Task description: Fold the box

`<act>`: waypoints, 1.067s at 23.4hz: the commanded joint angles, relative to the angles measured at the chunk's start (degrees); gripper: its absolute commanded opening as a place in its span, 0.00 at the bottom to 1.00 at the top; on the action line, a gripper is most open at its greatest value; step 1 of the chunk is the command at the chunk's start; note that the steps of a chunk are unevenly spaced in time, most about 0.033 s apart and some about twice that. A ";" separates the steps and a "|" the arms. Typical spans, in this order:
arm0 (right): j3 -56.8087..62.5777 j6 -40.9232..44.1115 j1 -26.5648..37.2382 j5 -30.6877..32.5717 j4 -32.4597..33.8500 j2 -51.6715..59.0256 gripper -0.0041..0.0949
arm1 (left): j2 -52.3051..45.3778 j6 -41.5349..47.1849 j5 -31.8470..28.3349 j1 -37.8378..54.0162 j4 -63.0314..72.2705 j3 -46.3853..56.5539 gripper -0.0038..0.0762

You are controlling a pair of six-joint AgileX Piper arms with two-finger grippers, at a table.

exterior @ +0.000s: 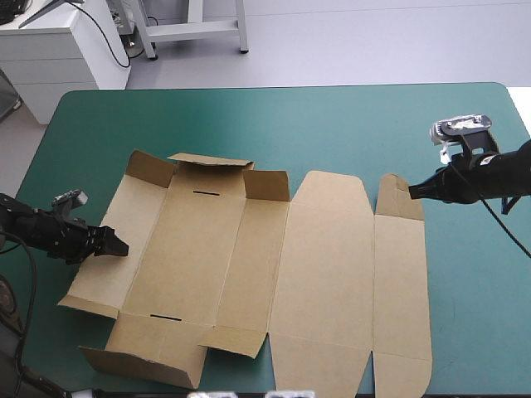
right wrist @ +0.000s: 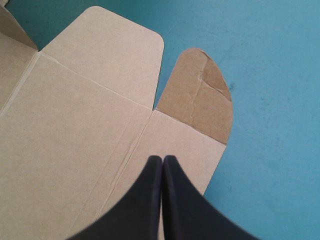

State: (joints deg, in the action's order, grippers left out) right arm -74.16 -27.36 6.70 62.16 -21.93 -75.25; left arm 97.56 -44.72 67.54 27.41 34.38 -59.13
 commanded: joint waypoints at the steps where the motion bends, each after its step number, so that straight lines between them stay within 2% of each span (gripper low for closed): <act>1: -1.49 -0.52 0.26 -2.41 -1.44 1.53 0.02 | -0.87 1.72 6.86 -0.50 -0.20 0.45 0.62; 5: -1.49 -0.64 0.26 -2.65 -1.44 1.50 0.02 | -0.87 1.72 6.86 -1.74 -1.56 0.45 0.53; 16: -1.49 -1.26 0.26 -2.86 -1.33 1.50 0.02 | -0.66 1.20 6.86 -5.63 -4.23 0.45 0.52; 18: -1.49 -1.36 0.26 -2.85 -1.33 1.50 0.02 | -0.66 1.20 6.86 -5.63 -5.03 0.45 0.41; 20: -1.49 -1.50 0.26 -2.74 -1.33 1.50 0.02 | -0.66 1.20 6.86 -5.63 -4.92 0.45 0.22; 21: -1.49 -1.50 0.26 -2.63 -1.33 1.50 0.02 | -0.66 0.93 6.86 -5.63 -4.92 0.45 0.04; 25: -1.49 -1.69 0.26 -2.52 -1.33 1.50 0.02 | -0.66 0.56 6.76 -5.63 -4.92 -1.76 0.06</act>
State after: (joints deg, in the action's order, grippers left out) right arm -74.16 -28.29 6.70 61.30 -21.93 -75.25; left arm 97.70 -44.06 70.22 22.54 31.79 -59.50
